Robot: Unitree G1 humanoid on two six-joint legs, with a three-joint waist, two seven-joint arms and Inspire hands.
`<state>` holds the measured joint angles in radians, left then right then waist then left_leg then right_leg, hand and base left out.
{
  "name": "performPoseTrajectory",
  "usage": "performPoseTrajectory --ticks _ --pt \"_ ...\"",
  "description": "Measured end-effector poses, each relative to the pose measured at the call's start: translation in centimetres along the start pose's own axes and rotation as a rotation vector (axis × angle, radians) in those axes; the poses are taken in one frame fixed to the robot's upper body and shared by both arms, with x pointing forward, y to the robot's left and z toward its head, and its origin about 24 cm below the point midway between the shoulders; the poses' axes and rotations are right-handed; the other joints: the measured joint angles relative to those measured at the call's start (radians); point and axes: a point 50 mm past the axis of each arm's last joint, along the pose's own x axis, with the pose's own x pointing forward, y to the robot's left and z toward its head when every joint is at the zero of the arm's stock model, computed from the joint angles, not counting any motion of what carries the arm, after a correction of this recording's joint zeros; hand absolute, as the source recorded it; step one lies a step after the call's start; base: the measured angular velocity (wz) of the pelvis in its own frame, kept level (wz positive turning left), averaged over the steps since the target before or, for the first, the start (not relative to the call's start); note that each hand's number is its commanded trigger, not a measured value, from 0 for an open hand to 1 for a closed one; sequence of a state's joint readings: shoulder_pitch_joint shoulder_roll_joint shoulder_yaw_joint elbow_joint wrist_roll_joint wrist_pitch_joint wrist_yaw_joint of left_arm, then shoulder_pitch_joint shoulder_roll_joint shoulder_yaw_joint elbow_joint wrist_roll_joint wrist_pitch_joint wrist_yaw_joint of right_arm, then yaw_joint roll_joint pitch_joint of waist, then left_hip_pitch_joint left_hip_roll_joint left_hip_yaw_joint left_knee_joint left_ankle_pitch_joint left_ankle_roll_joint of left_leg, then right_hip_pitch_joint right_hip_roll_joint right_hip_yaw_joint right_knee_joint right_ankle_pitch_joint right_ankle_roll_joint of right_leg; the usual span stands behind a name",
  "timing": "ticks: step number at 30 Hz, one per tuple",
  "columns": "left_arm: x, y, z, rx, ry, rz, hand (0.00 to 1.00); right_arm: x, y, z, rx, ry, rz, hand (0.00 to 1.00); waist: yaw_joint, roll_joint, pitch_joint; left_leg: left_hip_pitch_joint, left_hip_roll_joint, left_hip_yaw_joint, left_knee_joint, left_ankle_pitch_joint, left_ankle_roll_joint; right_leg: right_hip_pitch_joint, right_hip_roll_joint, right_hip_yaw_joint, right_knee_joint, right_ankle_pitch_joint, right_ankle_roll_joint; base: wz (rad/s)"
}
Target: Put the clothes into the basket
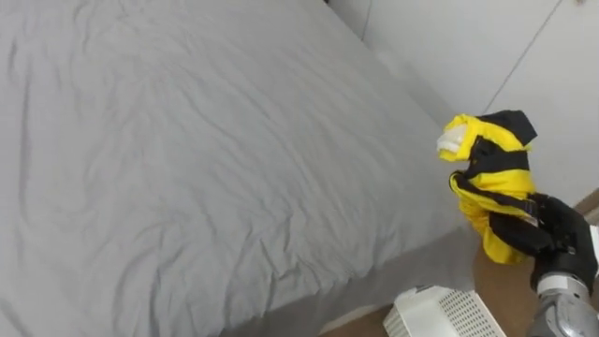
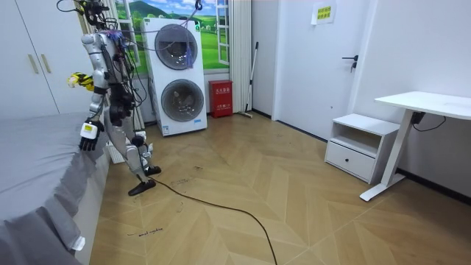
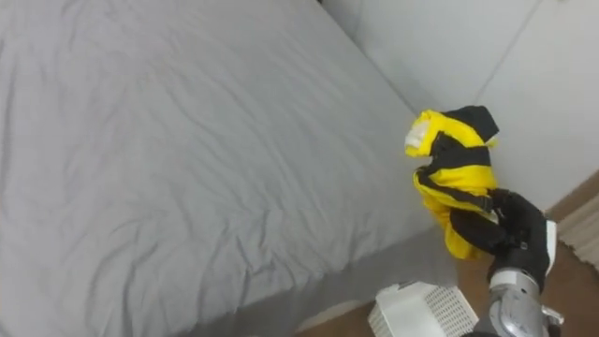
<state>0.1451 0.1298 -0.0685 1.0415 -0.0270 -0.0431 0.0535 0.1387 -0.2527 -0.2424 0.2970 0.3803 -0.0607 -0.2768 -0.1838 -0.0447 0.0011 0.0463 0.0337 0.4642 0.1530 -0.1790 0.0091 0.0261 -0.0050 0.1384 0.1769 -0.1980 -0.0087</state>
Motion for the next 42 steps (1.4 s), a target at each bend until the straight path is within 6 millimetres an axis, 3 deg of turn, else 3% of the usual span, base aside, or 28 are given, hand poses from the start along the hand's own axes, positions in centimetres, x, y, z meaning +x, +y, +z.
performPoseTrajectory --ticks 4,11,14,19,23,28,33,40,42 --pt "0.0 -0.2 -0.4 0.002 0.017 -0.008 0.00 0.1 -0.5 0.2 0.007 -0.005 -0.023 1.00 -0.024 0.020 -0.0021 -0.019 0.006 0.031 0.000 -0.003 -0.003 -0.042 0.007 0.028 0.012 0.001 -0.001 -0.25" --pt "0.3 -0.5 0.2 0.010 0.019 -0.025 0.00 1.3 -1.3 -0.2 0.023 0.030 -0.095 1.00 -0.041 0.076 -0.0035 -0.110 0.009 0.026 0.018 -0.002 -0.002 -0.168 0.013 0.050 0.084 0.006 0.000 -0.16" --pt "0.5 -0.2 0.7 0.015 0.016 -0.019 0.00 1.8 -1.1 -0.2 -0.022 0.026 -0.103 1.00 -0.056 0.094 -0.0004 -0.168 0.009 0.026 0.025 0.002 0.005 -0.230 0.014 0.050 0.108 0.007 0.002 -0.06" --pt "0.8 -0.2 2.0 -0.020 -0.022 -0.029 0.00 2.8 -0.8 0.0 -0.022 0.041 -0.152 1.00 -0.053 0.107 0.0062 -0.242 0.010 0.017 0.051 0.006 0.011 -0.316 0.014 0.053 0.148 0.005 0.005 -0.06" --pt "0.9 -0.2 2.7 -0.041 -0.045 -0.037 0.00 3.7 -0.3 1.0 0.007 0.016 -0.187 1.00 -0.028 0.124 0.0096 -0.311 0.007 -0.005 0.071 0.011 0.020 -0.393 0.012 0.051 0.171 0.004 0.009 -0.06" --pt "0.9 -0.2 2.5 -0.055 -0.033 -0.041 0.00 4.5 0.3 1.1 0.040 0.041 -0.248 1.00 -0.004 0.131 0.0107 -0.350 0.000 -0.030 0.070 0.024 0.029 -0.436 0.005 0.033 0.195 0.002 0.010 0.13" --pt "0.9 -0.2 2.5 -0.053 -0.034 -0.032 0.00 4.5 0.2 1.1 0.041 0.045 -0.299 1.00 0.000 0.130 0.0116 -0.402 -0.016 -0.062 0.070 0.043 0.041 -0.482 -0.014 -0.002 0.216 -0.003 0.016 0.26" --pt "1.0 0.0 3.0 -0.043 -0.056 -0.014 0.00 4.4 0.7 1.5 0.041 0.011 -0.328 1.00 0.000 0.129 0.0131 -0.446 -0.031 -0.070 0.069 0.049 0.051 -0.532 -0.029 -0.009 0.238 -0.011 0.024 0.07" --pt "1.0 0.0 3.2 -0.029 -0.065 -0.020 0.00 4.4 0.8 1.5 0.036 0.010 -0.332 0.00 0.001 0.130 0.0131 -0.454 -0.031 -0.069 0.069 0.050 0.052 -0.540 -0.029 -0.009 0.240 -0.011 0.024 0.00"
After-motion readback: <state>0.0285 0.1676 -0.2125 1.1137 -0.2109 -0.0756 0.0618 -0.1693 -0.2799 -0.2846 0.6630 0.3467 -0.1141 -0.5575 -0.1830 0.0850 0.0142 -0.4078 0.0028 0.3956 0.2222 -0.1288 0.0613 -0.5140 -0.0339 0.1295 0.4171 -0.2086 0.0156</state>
